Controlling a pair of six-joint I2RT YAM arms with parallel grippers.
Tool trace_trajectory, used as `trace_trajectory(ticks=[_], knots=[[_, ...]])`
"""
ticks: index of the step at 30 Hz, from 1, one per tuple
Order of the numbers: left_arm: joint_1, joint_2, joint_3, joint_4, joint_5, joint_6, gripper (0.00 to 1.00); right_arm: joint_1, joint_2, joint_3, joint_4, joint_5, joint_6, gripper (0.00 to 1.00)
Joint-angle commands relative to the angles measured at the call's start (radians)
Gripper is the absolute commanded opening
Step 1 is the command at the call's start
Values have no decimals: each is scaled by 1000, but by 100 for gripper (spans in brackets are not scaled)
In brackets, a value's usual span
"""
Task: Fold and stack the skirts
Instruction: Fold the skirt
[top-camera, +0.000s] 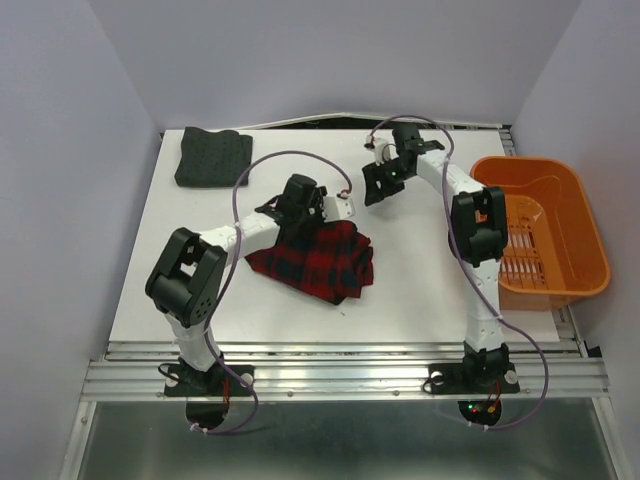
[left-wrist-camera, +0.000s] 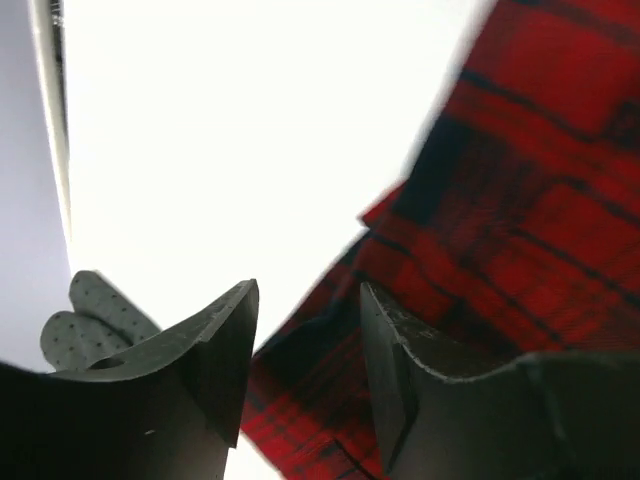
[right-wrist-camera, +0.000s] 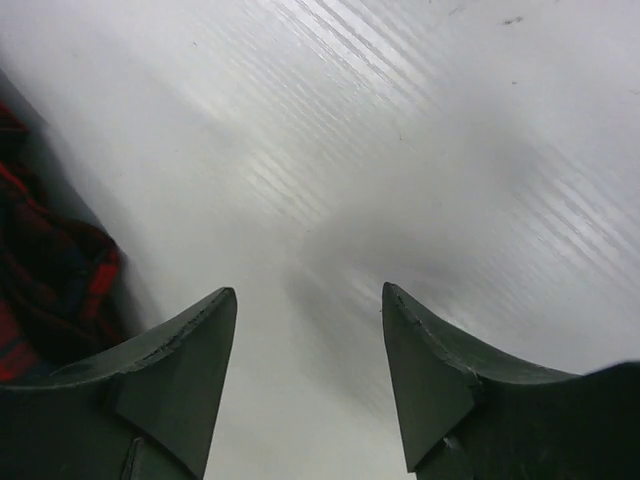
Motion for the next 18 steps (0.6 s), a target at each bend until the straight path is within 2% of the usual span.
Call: trace_trajectory(ticks=[1, 4, 5, 6, 7, 9, 10, 11, 12, 13, 14, 16, 17, 18], knots=[[48, -85, 168, -106, 1, -134, 64, 18, -182, 12, 22, -36, 80, 65], [93, -116, 312, -268, 25, -251, 70, 18, -277, -5, 44, -114, 175, 65], [108, -125, 342, -316, 77, -278, 95, 18, -304, -37, 59, -148, 206, 66], [122, -151, 360, -352, 107, -302, 98, 18, -358, -60, 95, -236, 244, 66], [154, -166, 373, -401, 162, -359, 99, 18, -387, -88, 123, -281, 345, 66], [194, -203, 365, -442, 261, -420, 99, 27, -439, -200, 184, -382, 429, 67], [241, -234, 344, -479, 396, -453, 99, 44, -496, -249, 270, -462, 541, 68], [263, -248, 324, -484, 456, -527, 99, 56, -527, -311, 337, -490, 606, 68], [281, -269, 298, -482, 522, -565, 98, 84, -556, -443, 496, -518, 669, 69], [300, -275, 242, -476, 652, -597, 93, 101, -603, -508, 577, -550, 797, 71], [330, -280, 209, -461, 720, -670, 82, 118, -616, -565, 646, -558, 855, 71], [349, -277, 102, -385, 823, -747, 75, 162, -614, -694, 824, -600, 949, 72], [358, -269, 73, -352, 889, -781, 70, 173, -592, -724, 856, -607, 991, 72], [364, -245, 45, -325, 909, -827, 69, 182, -575, -751, 889, -610, 995, 72]])
